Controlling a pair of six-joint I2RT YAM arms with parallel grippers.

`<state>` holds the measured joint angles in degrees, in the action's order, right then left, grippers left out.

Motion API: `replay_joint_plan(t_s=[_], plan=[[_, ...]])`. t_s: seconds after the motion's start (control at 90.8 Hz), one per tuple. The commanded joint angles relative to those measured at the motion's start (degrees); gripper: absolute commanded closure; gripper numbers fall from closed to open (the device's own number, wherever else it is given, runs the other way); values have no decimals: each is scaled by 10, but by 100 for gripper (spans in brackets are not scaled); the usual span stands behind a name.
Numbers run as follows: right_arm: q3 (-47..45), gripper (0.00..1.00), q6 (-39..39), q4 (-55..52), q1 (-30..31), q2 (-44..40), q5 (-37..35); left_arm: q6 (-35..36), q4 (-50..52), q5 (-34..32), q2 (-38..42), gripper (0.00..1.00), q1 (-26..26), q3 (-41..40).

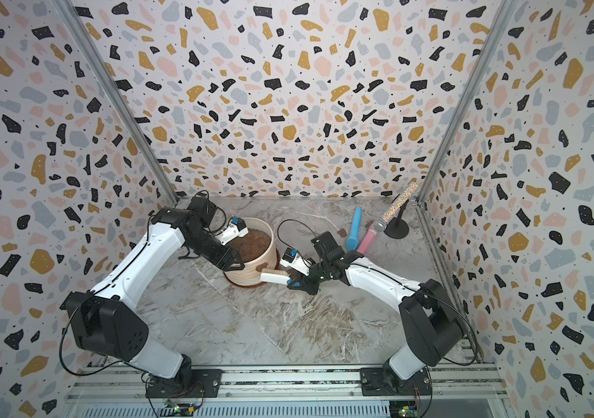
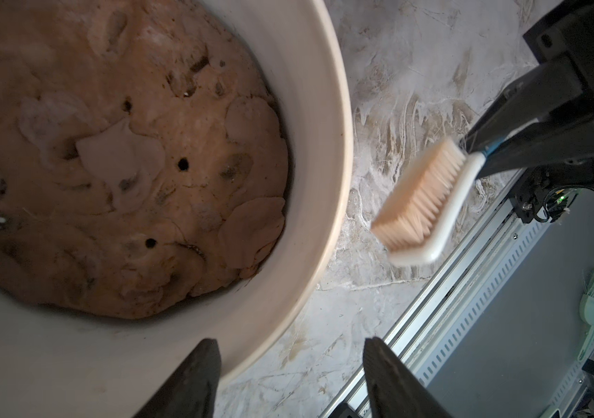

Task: Scrub the dried mud off the ceramic pot
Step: Brush off the soil from the pot.

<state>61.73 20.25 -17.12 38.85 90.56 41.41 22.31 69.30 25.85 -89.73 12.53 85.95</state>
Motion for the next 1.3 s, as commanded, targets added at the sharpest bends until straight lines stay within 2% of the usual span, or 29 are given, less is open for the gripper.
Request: replay_joint_plan(t_s=[0.0,0.099,0.198,0.496,0.749,0.837,1.057,1.288], plan=[[88,100,37,-20,6,49,7,20,-7,-10,3,35,-2,-6],[140,100,72,-71,2,88,-14,30,-6,-15,-3,36,-2,0],[154,100,63,-78,-17,108,-22,35,-1,-15,-11,38,-2,0],[83,100,53,-52,-59,86,-35,56,-3,-18,-11,41,-1,-13],[58,100,52,-65,-79,81,-79,72,-13,-23,-1,41,-1,-34],[53,100,53,-78,-79,64,-85,76,-13,-25,-1,41,-1,-36],[-19,100,18,-88,-77,-59,-111,88,-11,-21,1,41,-1,-39],[-13,100,0,-110,-65,-137,-122,99,-6,-13,6,41,-1,-34]])
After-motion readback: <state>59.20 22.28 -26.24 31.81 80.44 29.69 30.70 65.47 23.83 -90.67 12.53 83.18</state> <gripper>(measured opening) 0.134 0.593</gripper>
